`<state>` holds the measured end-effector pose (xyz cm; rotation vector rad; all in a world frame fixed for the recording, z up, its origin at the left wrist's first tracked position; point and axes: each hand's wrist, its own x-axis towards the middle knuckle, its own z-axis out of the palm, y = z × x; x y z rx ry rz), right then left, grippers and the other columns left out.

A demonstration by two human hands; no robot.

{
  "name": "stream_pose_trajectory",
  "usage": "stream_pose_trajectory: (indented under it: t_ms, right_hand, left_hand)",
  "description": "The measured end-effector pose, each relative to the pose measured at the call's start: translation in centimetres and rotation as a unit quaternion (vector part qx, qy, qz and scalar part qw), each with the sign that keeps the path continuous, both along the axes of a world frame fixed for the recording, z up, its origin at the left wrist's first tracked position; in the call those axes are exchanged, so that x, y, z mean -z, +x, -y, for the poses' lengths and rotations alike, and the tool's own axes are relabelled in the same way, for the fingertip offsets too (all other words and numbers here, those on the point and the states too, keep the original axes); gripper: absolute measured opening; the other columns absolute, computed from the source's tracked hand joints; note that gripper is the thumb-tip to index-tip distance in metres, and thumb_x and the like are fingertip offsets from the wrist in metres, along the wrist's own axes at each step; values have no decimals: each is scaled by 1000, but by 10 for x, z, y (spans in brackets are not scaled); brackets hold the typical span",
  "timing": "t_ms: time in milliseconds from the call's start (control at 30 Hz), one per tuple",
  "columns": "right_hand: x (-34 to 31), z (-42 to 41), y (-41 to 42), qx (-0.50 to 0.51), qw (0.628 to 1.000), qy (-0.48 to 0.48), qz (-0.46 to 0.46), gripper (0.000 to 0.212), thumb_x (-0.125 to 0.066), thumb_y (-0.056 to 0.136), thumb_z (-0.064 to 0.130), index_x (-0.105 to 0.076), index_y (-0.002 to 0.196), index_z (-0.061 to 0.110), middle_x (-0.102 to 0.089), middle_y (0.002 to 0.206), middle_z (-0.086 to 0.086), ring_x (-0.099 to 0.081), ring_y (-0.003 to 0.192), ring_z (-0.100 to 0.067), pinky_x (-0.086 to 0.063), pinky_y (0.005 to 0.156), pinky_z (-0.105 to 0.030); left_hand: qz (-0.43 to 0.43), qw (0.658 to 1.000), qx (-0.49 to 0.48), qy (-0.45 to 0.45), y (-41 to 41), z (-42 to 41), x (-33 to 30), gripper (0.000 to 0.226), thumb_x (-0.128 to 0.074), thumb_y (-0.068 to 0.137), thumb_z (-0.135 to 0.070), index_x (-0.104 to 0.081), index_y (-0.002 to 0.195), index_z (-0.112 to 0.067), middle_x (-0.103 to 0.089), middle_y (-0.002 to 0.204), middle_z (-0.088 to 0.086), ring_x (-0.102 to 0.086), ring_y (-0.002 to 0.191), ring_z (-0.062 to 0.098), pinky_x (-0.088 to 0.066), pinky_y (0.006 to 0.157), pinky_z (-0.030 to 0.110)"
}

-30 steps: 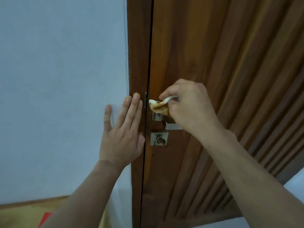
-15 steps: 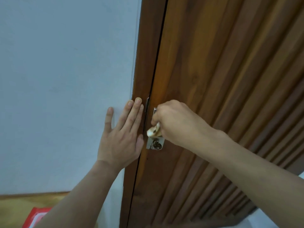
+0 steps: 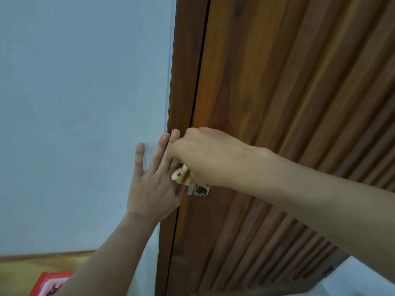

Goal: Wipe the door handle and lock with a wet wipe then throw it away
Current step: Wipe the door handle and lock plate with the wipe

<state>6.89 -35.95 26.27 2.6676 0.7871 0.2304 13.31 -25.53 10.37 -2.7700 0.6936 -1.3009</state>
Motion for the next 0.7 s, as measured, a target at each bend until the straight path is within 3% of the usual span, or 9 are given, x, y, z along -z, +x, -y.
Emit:
stream_pose_trajectory:
  t_ms: [67, 133, 233, 300, 367, 433, 500, 600, 700]
  right_hand:
    - [13, -5, 12, -32, 998, -58, 25, 22, -58, 93, 11, -57, 114, 7, -58, 93, 0, -62, 85, -16, -48, 63, -27]
    - [25, -4, 17, -26, 993, -112, 24, 21, -52, 95, 5, -58, 115, 2, -65, 110, -12, -65, 96, -24, -50, 69, -33]
    - [36, 0, 10, -7, 987, -162, -13, 19, -55, 94, 8, -61, 111, 3, -65, 111, -16, -64, 96, -28, -52, 74, -37]
    - [32, 3, -1, 1, 989, -144, -47, 20, -53, 94, 9, -63, 111, 5, -66, 110, -15, -65, 95, -27, -46, 67, -31]
    - [10, 8, -14, 11, 989, -103, -110, 21, -48, 92, 9, -67, 101, 9, -70, 99, -7, -67, 85, -14, -40, 56, -22]
    - [-25, 26, -19, 69, 980, 16, -185, 26, -52, 89, 7, -72, 82, 21, -70, 73, 8, -61, 62, 1, -38, 44, -14]
    - [-54, 54, -15, 116, 960, 181, -180, 28, -58, 87, 8, -74, 75, 27, -67, 59, 9, -54, 47, 0, -40, 43, -18]
    - [-61, 93, -7, 168, 913, 354, -117, 17, -68, 84, 15, -77, 75, 27, -72, 66, -1, -61, 60, -12, -52, 60, -36]
    - [-41, 116, 0, 222, 847, 467, -127, 11, -71, 84, 14, -77, 77, 19, -72, 71, -1, -68, 74, -17, -60, 74, -43]
  left_hand:
    - [-4, 1000, 2, 4, -1, 0, -1, 67, -30, 97, -40, -12, 157, -17, -16, 164, 14, -1, 153, 29, -12, 119, 63]
    - [-13, 1000, -18, 8, -1, -1, 0, 71, -32, 97, -40, -9, 158, -13, -3, 166, 12, 4, 154, 27, -11, 120, 61]
    - [-14, 999, -48, 20, -3, -3, 0, 82, -41, 97, -44, 0, 157, -6, 9, 166, 11, 9, 153, 25, -12, 120, 59]
    - [-13, 998, -48, 24, -3, -5, 0, 87, -46, 96, -45, 2, 157, -5, 10, 166, 11, 8, 153, 25, -14, 120, 59]
    - [-15, 998, -48, 22, -5, -5, -2, 90, -50, 93, -41, 2, 157, -5, 9, 166, 10, 6, 154, 24, -15, 119, 59]
    - [-21, 998, -46, 21, -8, -4, -5, 89, -49, 91, -34, 3, 157, -5, 9, 166, 10, 5, 154, 24, -16, 119, 59]
    - [-25, 998, -48, 26, -11, -5, -6, 87, -45, 90, -32, 3, 156, -4, 10, 166, 12, 5, 154, 25, -16, 119, 59]
    - [-30, 998, -51, 37, -16, -4, -12, 80, -35, 91, -32, 0, 156, -2, 6, 166, 15, 0, 154, 28, -17, 118, 60]
    - [-30, 996, -58, 54, -20, -2, -22, 76, -30, 92, -35, -9, 156, -1, -4, 165, 17, -8, 153, 30, -18, 118, 60]
